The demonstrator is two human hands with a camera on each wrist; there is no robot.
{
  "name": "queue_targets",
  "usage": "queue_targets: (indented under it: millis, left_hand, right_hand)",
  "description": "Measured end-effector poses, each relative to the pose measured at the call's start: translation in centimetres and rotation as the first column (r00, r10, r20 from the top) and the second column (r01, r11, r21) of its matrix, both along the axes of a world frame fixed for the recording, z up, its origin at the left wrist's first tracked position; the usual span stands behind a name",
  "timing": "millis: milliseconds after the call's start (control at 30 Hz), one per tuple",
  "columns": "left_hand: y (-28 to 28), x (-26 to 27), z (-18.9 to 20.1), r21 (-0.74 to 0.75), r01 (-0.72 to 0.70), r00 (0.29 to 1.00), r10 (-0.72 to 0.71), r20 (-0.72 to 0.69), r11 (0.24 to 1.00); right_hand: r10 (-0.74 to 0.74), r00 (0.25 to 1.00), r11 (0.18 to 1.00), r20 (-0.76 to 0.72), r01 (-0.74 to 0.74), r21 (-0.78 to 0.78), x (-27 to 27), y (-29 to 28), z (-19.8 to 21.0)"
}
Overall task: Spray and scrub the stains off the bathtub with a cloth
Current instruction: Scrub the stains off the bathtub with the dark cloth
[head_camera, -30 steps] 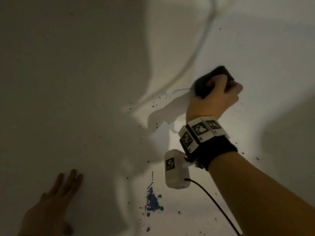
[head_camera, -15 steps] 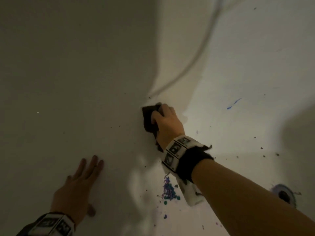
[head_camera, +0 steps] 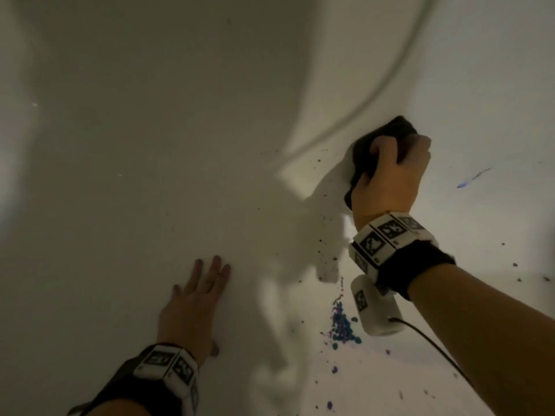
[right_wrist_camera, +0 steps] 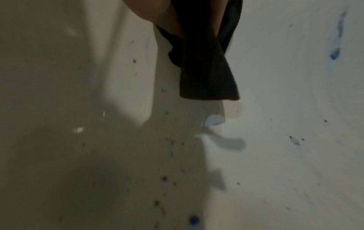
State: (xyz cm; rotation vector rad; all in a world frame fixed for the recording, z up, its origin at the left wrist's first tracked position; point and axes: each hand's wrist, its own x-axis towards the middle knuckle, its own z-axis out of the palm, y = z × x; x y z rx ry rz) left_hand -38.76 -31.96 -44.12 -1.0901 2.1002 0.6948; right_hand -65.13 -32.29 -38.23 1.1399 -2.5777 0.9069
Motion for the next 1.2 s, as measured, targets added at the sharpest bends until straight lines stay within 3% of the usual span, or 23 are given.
queue_targets:
  millis: [100, 167, 233, 300, 367, 400, 467, 500, 633, 667, 700, 733, 800, 833, 900, 933, 1033, 1100, 1167, 1200]
  left_hand:
    - [0.0, 0.1, -0.2, -0.005, 0.010, 1.000, -0.010, 0.009, 1.000]
    - [0.0, 0.1, -0.4, -0.008, 0.008, 1.000, -0.008, 0.006, 1.000]
    - [-0.1, 0.2, -0.5, -0.001, 0.000, 1.000, 0.000, 0.000, 1.000]
    - [-0.1, 0.3, -0.6, 0.004, -0.016, 1.000, 0.016, -0.007, 1.000]
    - [-0.1, 0.3, -0.7, 0.006, -0.016, 1.000, 0.017, -0.011, 1.000]
    - [-0.1, 0.3, -0.7, 0.006, -0.014, 1.000, 0.014, -0.013, 1.000]
    - [-0.1, 0.3, -0.6, 0.004, -0.007, 1.000, 0.007, -0.015, 1.000]
    - [-0.1, 0.3, -0.6, 0.004, -0.006, 1.000, 0.006, -0.017, 1.000]
    - [0.0, 0.3, -0.4, -0.007, -0.012, 1.000, 0.012, -0.019, 1.000]
    - [0.0, 0.3, -0.3, -0.007, -0.014, 1.000, 0.014, -0.021, 1.000]
    - [-0.1, 0.3, -0.2, -0.004, -0.016, 1.000, 0.016, -0.024, 1.000]
    - [-0.1, 0.3, -0.1, 0.001, -0.016, 0.999, 0.016, -0.028, 1.000]
    - [-0.1, 0.3, 0.1, -0.003, -0.017, 0.999, 0.017, -0.038, 1.000]
    - [-0.1, 0.3, 0.1, -0.007, -0.017, 0.999, 0.017, -0.044, 1.000]
    - [0.0, 0.4, 0.0, -0.020, -0.013, 0.999, 0.012, -0.051, 1.000]
    - [0.0, 0.4, -0.1, -0.023, -0.013, 0.999, 0.012, -0.053, 1.000]
    - [-0.1, 0.4, -0.3, -0.020, -0.019, 0.998, 0.018, -0.067, 1.000]
    - [-0.1, 0.5, -0.3, -0.025, -0.015, 0.998, 0.013, -0.066, 1.000]
    - [-0.1, 0.4, -0.4, -0.026, -0.003, 0.998, 0.002, -0.061, 1.000]
    - [-0.1, 0.5, -0.5, -0.032, 0.003, 0.998, -0.004, -0.057, 0.999]
  right_hand:
    - [0.130, 0.991, 0.990, -0.042, -0.127, 0.068, 0.8, 0.1, -1.5]
    - [0.182, 0.983, 0.965, -0.032, -0.173, 0.198, 1.3, -0.3, -1.9]
    - [0.231, 0.973, 0.925, -0.011, -0.215, 0.314, 2.1, -0.3, -2.3]
    - [0.397, 0.918, 0.841, -0.026, -0.352, 0.411, 3.2, -0.6, -2.7]
    - [0.576, 0.804, 0.733, -0.146, -0.429, 0.528, 4.1, -1.0, -3.2]
    - [0.631, 0.764, 0.645, -0.135, -0.421, 0.638, 4.7, -1.2, -3.5]
    - [0.710, 0.704, 0.372, 0.028, -0.409, 0.833, 5.5, -0.8, -4.8]
    - [0.717, 0.688, 0.274, 0.111, -0.426, 0.862, 5.9, -0.4, -5.0]
    - [0.746, 0.579, 0.022, 0.328, -0.514, 0.858, 6.6, 2.4, -4.7]
    - [0.740, 0.565, 0.016, 0.365, -0.557, 0.831, 6.5, 3.4, -4.4]
    - [0.764, 0.547, 0.092, 0.342, -0.617, 0.782, 6.4, 4.3, -3.7]
    - [0.779, 0.576, 0.257, 0.247, -0.653, 0.713, 6.1, 4.9, -2.9]
    - [0.699, 0.710, 0.651, -0.086, -0.581, 0.488, 4.7, 4.3, -1.0]
    - [0.618, 0.759, 0.771, -0.204, -0.536, 0.343, 3.8, 3.2, 0.2]
    - [0.476, 0.801, 0.877, -0.364, -0.461, 0.131, 2.5, 0.1, 2.6]
    - [0.428, 0.820, 0.902, -0.381, -0.412, 0.127, 2.3, -1.3, 3.1]
    - [0.387, 0.892, 0.914, -0.234, -0.339, 0.223, 3.4, -3.0, 1.2]
    - [0.527, 0.841, 0.803, -0.125, -0.445, 0.396, 5.5, -3.3, -1.4]
    - [0.694, 0.709, 0.647, -0.128, -0.534, 0.545, 7.3, -3.8, -3.4]
    - [0.734, 0.678, 0.535, -0.030, -0.552, 0.639, 8.4, -3.9, -3.6]
